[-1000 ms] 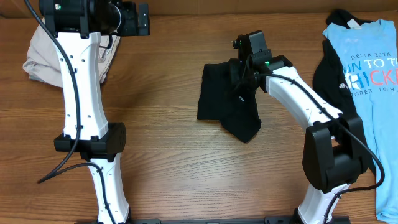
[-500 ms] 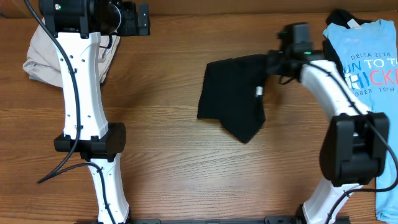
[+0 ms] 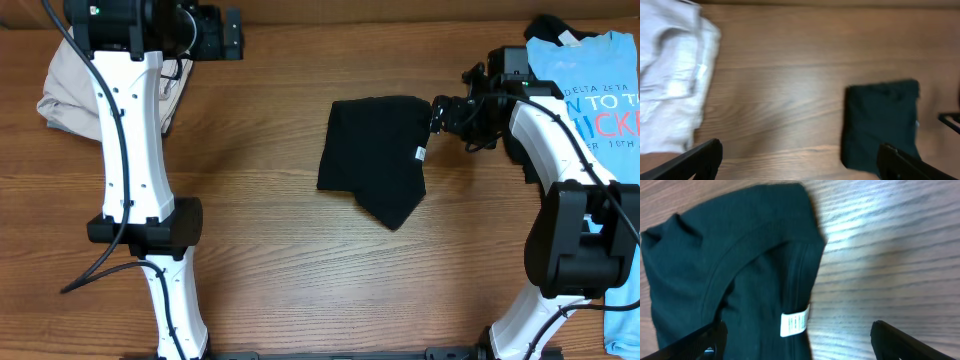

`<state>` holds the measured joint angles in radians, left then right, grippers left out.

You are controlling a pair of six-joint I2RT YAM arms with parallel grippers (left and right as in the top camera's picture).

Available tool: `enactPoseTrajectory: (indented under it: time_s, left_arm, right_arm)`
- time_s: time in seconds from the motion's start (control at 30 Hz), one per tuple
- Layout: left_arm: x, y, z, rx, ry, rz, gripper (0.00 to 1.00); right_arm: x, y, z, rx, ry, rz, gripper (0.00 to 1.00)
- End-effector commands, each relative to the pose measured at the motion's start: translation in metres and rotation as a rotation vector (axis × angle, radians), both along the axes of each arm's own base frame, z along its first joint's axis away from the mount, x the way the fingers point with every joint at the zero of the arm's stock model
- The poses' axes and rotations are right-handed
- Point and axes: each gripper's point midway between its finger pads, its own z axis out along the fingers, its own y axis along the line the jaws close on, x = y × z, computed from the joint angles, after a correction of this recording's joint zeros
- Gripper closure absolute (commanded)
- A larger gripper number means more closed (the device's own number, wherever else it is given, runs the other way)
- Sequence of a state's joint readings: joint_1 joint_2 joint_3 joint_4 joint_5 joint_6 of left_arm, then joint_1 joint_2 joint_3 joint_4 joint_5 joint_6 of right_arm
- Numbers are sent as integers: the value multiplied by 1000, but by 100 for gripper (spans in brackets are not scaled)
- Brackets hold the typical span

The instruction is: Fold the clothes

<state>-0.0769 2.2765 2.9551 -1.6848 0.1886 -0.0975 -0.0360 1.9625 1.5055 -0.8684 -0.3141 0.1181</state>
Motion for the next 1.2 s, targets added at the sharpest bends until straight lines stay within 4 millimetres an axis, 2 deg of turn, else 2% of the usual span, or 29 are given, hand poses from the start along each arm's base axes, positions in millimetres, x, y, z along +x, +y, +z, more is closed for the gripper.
enactPoseTrajectory:
  time_s: [0.0, 0.23, 0.37, 0.53, 0.63, 0.8, 1.0, 1.17]
  left_arm:
    - [-10, -49, -21, -74, 72, -207, 0]
    - [-27, -125, -93, -16, 221, -451, 0]
    - [-39, -169, -134, 36, 229, -642, 0]
    - [-60, -205, -186, 104, 233, -858, 0]
    - [-72, -209, -216, 141, 272, -899, 0]
    - [-83, -196, -256, 207, 336, -892, 0]
    - [-76, -177, -288, 301, 332, -856, 0]
    - [-63, -164, -304, 396, 297, -804, 0]
  right_arm:
    - [5, 1, 28, 47, -58, 10, 4]
    - [-1, -31, 26, 47, -27, -66, 1]
    - [-6, -47, 24, 53, -3, -104, 0]
    - [-11, -54, 23, 55, 15, -123, 0]
    - [-11, -54, 23, 55, 17, -124, 0]
    - [-11, -54, 23, 55, 17, -123, 0]
    - [-11, -54, 23, 55, 17, -122, 0]
    - [-11, -54, 22, 55, 18, -122, 0]
